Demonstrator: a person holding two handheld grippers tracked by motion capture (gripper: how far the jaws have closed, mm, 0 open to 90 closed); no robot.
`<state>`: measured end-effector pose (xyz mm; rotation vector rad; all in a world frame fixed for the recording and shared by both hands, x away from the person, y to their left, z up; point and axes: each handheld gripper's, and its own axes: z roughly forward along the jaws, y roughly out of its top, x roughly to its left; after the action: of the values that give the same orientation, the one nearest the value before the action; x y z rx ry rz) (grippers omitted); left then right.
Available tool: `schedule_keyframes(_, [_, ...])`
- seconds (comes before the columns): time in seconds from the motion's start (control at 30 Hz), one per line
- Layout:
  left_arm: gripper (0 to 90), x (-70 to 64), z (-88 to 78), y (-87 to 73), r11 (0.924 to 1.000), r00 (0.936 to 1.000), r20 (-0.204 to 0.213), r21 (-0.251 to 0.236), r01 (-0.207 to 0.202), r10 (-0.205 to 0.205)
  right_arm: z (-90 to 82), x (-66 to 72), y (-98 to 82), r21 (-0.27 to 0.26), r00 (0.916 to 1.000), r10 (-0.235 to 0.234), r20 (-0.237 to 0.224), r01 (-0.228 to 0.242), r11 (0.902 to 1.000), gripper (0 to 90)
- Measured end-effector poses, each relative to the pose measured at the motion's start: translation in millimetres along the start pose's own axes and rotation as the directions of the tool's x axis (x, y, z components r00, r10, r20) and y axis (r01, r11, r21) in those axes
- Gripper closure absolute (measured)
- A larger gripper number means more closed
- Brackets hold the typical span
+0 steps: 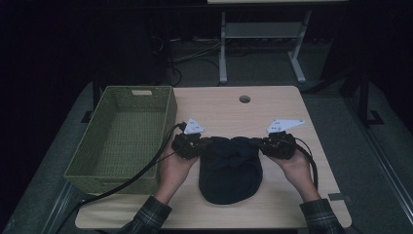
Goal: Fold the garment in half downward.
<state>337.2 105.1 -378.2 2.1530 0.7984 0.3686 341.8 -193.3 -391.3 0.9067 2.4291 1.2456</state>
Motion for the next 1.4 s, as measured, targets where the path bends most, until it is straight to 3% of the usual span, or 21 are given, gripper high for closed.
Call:
schedule_keyframes(0.17, [80.5,-11.6,-4.0,-9.0,0.9998,0.9997,0.016,0.005,-0.017,0.017,-2.6,8.3,-8.7,0.002,1.0,-0.003,-0.006,0.003,1.0,81.4])
schedule_keyframes(0.4, [80.6,-19.9,-7.0,-29.0,1.0,0.9988,0.048,-0.002,-0.008,0.008,-5.3,21.0,-22.8,0.011,0.9996,-0.003,-0.029,0.003,0.9999,81.1])
schedule_keyframes(0.5, [80.3,-23.2,-6.3,-38.2,0.9999,0.9982,0.06,0.01,-0.004,0.004,-4.7,28.2,-29.6,0.03,0.9993,-0.005,-0.037,0.006,0.9995,80.5])
schedule_keyframes(0.63, [79.3,-32.1,-5.1,-46.8,0.9991,0.9975,0.066,0.03,-0.028,0.026,-5.2,35.7,-37.6,0.037,0.9992,-0.004,-0.039,0.005,0.9993,77.8])
schedule_keyframes(0.87, [74.9,-36.7,-5.6,-61.1,0.9994,0.9954,0.096,0.035,0.007,-0.01,-8.9,41.0,-52.5,0.046,0.9973,0.025,-0.069,-0.022,0.9987,73.3])
schedule_keyframes(1.1, [67.8,-50.2,-6.5,-74.6,0.9982,0.9948,0.101,0.06,0.007,-0.013,-10.7,49.2,-63.3,0.063,0.9962,0.03,-0.082,-0.025,0.9977,68.4])
schedule_keyframes(1.33, [58.5,-57.9,-12.0,-83.0,0.9979,0.992,0.108,0.01,0.065,-0.065,-16.8,55.7,-66.3,0.039,0.994,0.034,-0.104,-0.03,0.9988,55.7])
schedule_keyframes(1.4, [56.1,-57.0,-13.9,-83.2,0.9983,0.9925,0.108,0.014,0.056,-0.057,-19.7,57.0,-66.1,0.029,0.9927,0.042,-0.113,-0.039,0.9988,50.1])
